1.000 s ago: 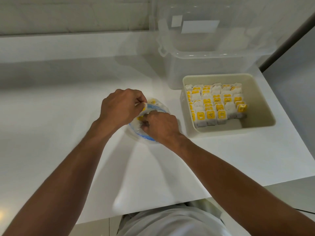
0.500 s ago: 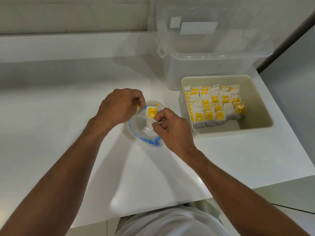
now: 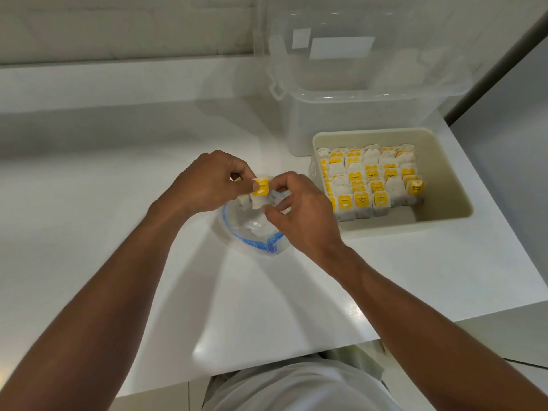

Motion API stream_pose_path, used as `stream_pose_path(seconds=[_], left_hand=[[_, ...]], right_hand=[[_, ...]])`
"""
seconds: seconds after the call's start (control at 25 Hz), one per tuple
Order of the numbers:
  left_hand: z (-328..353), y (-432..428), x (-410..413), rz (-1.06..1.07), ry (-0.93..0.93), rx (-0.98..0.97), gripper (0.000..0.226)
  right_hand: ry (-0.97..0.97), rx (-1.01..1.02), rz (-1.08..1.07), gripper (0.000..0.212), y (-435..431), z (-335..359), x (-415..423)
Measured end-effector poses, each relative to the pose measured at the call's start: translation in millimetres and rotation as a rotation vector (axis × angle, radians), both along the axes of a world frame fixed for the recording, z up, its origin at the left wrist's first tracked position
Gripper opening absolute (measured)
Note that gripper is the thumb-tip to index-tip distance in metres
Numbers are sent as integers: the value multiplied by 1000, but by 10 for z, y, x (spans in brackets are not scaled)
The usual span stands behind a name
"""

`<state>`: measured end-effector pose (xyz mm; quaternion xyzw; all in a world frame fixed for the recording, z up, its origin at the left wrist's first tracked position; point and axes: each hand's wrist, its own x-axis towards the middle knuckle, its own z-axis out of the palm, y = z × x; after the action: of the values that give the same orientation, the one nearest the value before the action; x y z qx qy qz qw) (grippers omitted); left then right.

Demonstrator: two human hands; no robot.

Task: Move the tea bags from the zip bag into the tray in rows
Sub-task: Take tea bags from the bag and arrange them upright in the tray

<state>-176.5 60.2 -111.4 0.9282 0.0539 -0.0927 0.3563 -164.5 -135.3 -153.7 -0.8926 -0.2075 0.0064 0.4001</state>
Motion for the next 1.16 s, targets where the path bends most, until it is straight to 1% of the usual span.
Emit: stream_pose_path(seconds=[0.08, 0.12, 0.2, 0.28, 0.36, 0.4, 0.48, 0.52, 0.56, 0.6, 0.64, 0.68, 0.72, 0.76, 0.88, 0.92, 1.04, 1.16], left_hand=[[-10, 18, -1, -34, -30, 79, 14], [-4, 5, -7, -62, -28, 68, 14], [2, -44, -8, -91, -22, 21, 10], [-16, -74, -1, -95, -34, 20, 8], [-39, -85, 3, -107, -22, 66, 6], [-48, -86, 2, -122, -6, 109, 4], [-59, -84, -6, -135, 5, 184, 7], [-65, -80, -13, -108, 6, 157, 9], [-70, -77, -18, -56, 17, 91, 18], [-80, -72, -24, 4, 31, 27, 29], [-88, -67, -27, 47, 39, -10, 35], [-87, -66, -32, 75, 40, -46, 36], [-95, -59, -29, 106, 39, -104, 31], [-105, -49, -20, 135, 31, -159, 24], [-97, -30, -11, 132, 19, -197, 9], [-98, -33, -11, 116, 22, -228, 7], [-91, -27, -10, 101, 2, -215, 11], [-73, -6, 0, 98, 25, -280, 15]], right_hand=[[-5, 5, 3, 39, -13, 132, 62], [-49, -48, 23, 36, -19, 181, 117], [-125, -222, 80, 21, -23, 249, 241], [-114, -338, 145, 16, -26, 316, 331], [-87, -390, 217, 14, -42, 359, 384], [-47, -376, 242, 13, -60, 389, 403], [184, -175, 195, 9, -80, 441, 436], [268, -113, 159, 8, -79, 440, 455], [271, -126, 129, 9, -73, 429, 475], [247, -184, 113, 9, -68, 411, 483], [252, -209, 111, 9, -71, 395, 480], [294, -172, 132, 8, -65, 401, 464], [311, -161, 139, 8, -57, 412, 449], [286, -177, 137, 7, -52, 409, 451], [289, -169, 113, 5, -48, 421, 458], [283, -164, 107, 6, -46, 425, 462], [283, -138, 124, 5, -65, 442, 473], [346, -52, 170, 4, -69, 492, 469]])
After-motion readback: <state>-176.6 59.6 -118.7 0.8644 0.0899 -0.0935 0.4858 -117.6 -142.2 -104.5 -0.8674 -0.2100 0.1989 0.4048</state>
